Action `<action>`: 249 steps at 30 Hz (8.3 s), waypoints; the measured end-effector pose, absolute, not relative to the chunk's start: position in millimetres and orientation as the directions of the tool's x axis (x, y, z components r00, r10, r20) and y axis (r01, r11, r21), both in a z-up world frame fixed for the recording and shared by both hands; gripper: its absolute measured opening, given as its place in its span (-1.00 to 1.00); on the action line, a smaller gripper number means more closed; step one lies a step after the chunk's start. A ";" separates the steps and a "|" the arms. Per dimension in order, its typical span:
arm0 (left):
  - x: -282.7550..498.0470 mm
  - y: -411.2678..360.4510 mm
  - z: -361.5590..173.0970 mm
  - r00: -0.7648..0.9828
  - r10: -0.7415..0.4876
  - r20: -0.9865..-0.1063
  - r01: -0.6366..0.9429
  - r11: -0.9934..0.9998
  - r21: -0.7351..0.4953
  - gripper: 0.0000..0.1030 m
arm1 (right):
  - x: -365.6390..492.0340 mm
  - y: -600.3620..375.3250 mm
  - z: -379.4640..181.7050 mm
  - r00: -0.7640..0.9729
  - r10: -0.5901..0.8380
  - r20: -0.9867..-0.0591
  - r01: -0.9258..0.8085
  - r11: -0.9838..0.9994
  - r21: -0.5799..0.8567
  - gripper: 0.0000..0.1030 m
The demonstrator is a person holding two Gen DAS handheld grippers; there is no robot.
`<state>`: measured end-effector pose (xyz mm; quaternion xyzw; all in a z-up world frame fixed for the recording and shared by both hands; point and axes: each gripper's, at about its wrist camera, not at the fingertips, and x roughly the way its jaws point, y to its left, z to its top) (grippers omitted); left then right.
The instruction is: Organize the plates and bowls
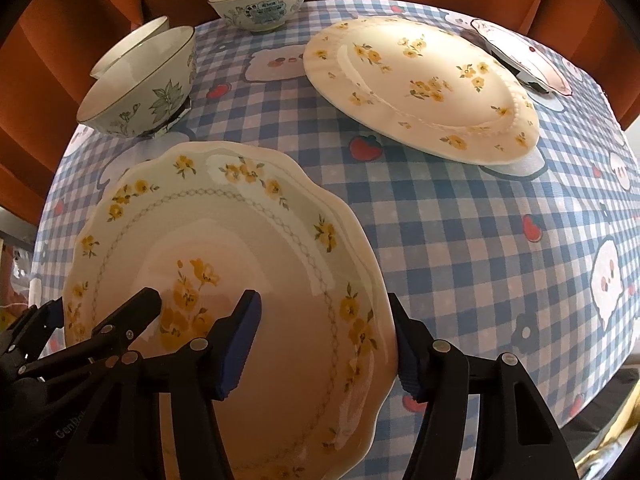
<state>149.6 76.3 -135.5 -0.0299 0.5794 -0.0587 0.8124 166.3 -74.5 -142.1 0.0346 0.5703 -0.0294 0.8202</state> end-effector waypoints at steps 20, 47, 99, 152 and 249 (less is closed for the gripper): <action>151.7 3.9 -104.3 0.378 -0.164 -0.911 0.164 0.980 -0.109 0.57 | 146.4 -130.6 -107.6 0.380 -0.046 -0.924 0.123 0.992 0.001 0.27; 144.4 -152.7 -90.0 0.429 -0.140 -0.892 0.136 0.987 -0.090 0.58 | 138.5 -295.5 -85.9 0.432 -0.016 -0.902 0.078 0.997 0.019 0.26; 161.2 -245.8 -118.8 0.335 -0.077 -0.939 0.130 0.991 -0.035 0.64 | 151.4 -400.0 -108.0 0.400 0.001 -0.917 0.120 0.991 0.053 0.24; 330.1 -115.3 -128.4 0.427 -0.045 -0.903 0.001 0.999 -0.050 0.35 | 324.7 -263.1 -103.6 0.493 0.017 -0.870 0.073 0.996 0.061 0.51; 174.8 -155.8 -35.3 0.535 -0.074 -0.842 0.037 0.997 -0.064 0.42 | 182.8 -298.7 -22.4 0.503 0.011 -0.864 0.022 0.999 0.026 0.15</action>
